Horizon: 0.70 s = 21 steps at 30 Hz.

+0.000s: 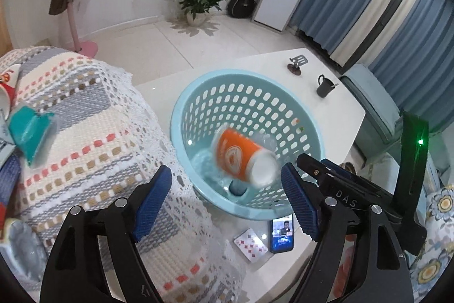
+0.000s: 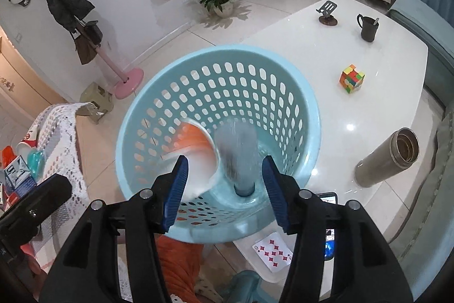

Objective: Collect trash
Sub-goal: 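Return to the table and grasp the red bag with the left tool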

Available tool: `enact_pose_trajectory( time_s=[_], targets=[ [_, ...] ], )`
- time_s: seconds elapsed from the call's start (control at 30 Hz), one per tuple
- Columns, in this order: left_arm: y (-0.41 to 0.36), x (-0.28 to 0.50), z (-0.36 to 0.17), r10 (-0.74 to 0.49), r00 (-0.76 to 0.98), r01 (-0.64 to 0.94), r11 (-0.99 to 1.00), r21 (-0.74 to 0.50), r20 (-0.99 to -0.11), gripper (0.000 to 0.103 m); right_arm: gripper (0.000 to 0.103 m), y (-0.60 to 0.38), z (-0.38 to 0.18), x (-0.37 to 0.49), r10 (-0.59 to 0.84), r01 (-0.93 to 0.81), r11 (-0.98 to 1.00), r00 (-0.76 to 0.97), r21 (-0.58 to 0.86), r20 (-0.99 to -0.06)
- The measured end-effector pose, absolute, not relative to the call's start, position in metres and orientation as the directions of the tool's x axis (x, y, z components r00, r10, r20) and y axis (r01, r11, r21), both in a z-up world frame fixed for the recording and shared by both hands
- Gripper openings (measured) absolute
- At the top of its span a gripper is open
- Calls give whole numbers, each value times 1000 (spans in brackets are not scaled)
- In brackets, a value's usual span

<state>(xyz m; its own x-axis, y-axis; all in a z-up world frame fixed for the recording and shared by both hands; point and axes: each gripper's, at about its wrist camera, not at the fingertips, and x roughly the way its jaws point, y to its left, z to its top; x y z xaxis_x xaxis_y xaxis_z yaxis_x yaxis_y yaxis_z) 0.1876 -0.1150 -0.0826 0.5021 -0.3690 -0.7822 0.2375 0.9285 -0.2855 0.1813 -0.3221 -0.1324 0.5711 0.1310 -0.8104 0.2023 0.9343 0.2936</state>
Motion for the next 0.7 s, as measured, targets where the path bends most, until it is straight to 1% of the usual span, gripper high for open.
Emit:
enact_pose_trajectory(
  time_s=[0.17, 0.2, 0.23, 0.3, 0.33, 0.47, 0.53, 0.63, 0.7],
  targets=[
    [-106, 166, -60, -375, 557, 240, 927, -289, -741, 77, 50, -309, -118, 169, 152, 157, 941, 595, 300, -789],
    [-103, 161, -55, -373, 569, 241, 928, -285, -733, 77, 47, -306, -114, 167, 153, 144, 944, 605, 296, -781],
    [-98, 155, -49, -368, 585, 239, 930, -280, -723, 77, 41, -299, -107, 163, 151, 121, 951, 621, 284, -769],
    [-84, 138, -36, -361, 623, 229, 933, -280, -694, 77, 34, -287, -94, 156, 162, 78, 958, 645, 276, -747],
    [-80, 133, -31, -358, 635, 225, 933, -279, -685, 77, 32, -279, -85, 151, 173, 50, 961, 662, 273, -729],
    [-40, 96, -11, -300, 710, 166, 951, -263, -637, 77, 31, -250, -55, 133, 206, -50, 968, 722, 246, -661],
    [-15, 78, -5, -264, 739, 127, 958, -257, -620, 77, 31, -228, -40, 122, 247, -120, 963, 741, 240, -624],
    [22, 51, -4, -179, 770, 38, 971, -235, -613, 77, 31, -199, -26, 112, 304, -203, 951, 744, 232, -595],
    [50, 34, -6, -127, 775, -25, 973, -231, -619, 77, 31, -172, -23, 109, 355, -273, 935, 721, 226, -595]
  ],
)
